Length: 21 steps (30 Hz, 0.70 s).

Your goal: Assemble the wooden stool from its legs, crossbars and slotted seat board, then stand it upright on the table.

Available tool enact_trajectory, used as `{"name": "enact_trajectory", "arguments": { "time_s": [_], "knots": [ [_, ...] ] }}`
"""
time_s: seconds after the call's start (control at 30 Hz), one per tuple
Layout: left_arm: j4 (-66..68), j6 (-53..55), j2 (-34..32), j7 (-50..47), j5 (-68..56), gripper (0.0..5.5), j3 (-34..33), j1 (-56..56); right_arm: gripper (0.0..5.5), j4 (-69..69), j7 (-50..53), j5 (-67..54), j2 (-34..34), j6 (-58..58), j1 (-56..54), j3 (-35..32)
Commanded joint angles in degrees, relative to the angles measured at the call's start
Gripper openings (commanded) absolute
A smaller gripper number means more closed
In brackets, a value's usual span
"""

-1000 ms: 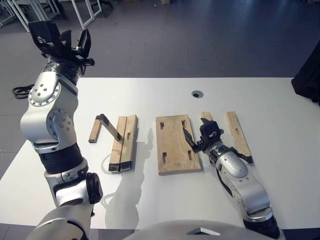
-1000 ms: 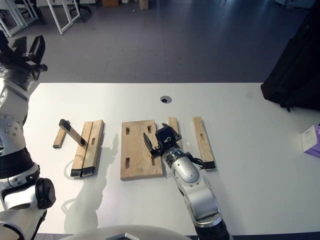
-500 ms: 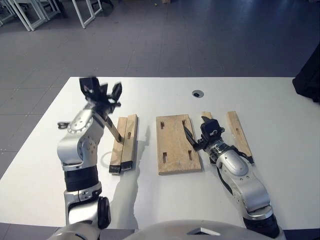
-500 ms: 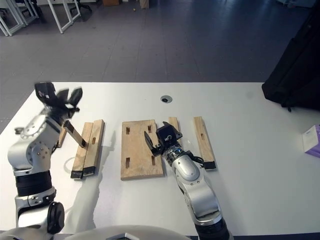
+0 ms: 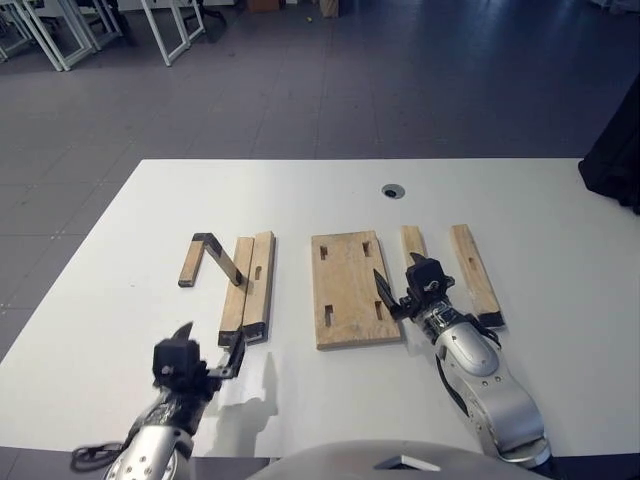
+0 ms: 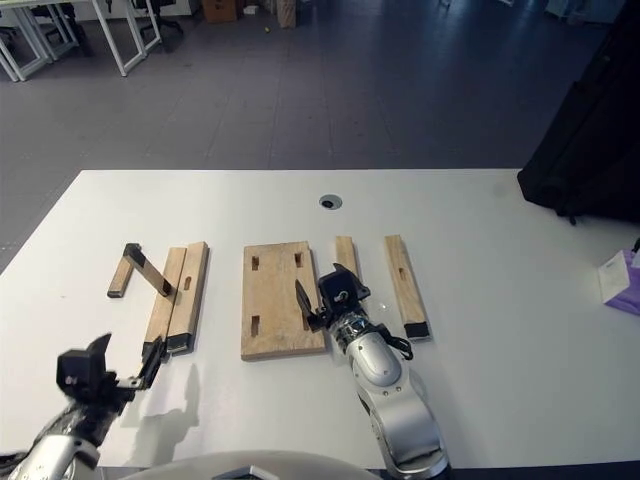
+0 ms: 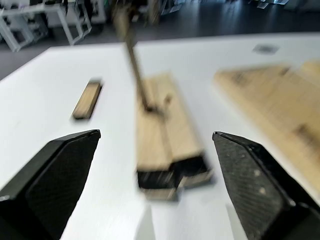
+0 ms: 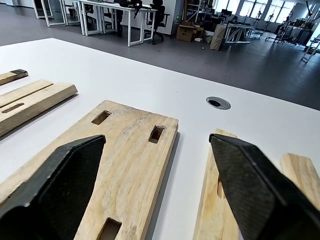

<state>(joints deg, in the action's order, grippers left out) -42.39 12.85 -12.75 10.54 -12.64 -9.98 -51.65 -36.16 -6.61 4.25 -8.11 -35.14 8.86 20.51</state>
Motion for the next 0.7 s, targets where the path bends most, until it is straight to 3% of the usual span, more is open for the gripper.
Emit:
{"name": "enact_trajectory", "arguments": {
  "time_s": [0.03, 0.13, 0.27, 0.43, 0.7],
  "knots": [
    [8.86, -3.5, -1.96, 5.32, 1.95, 4.16, 1.66, -4.7, 3.82, -1.26, -1.16, -0.02, -1.27, -0.56, 0.75, -0.28],
    [18.05, -2.35, -3.52, 8.72, 2.81, 4.16, 4.37, -3.46, 3.82, -1.29, -1.37, -0.03, -1.23, -0.8, 0.01, -0.59],
    [33.4, 0.68, -2.3, 5.45, 2.83, 4.16, 3.3, 10.35, 3.82, -0.59, -1.89, -0.22, -0.97, -1.01, -1.76, -0.84],
    [38.15, 6.04, 1.01, -0.12, 0.0, 4.16, 1.83, 20.01, 3.82, -0.31, -3.38, -0.77, -1.64, -1.66, -4.38, -2.14],
    [37.85, 15.3, 1.37, 2.0, -3.89, 2.87, 4.74, 21.79, 3.82, -0.18, -3.9, -0.92, -1.0, -1.95, -6.33, -3.61]
  ]
}}
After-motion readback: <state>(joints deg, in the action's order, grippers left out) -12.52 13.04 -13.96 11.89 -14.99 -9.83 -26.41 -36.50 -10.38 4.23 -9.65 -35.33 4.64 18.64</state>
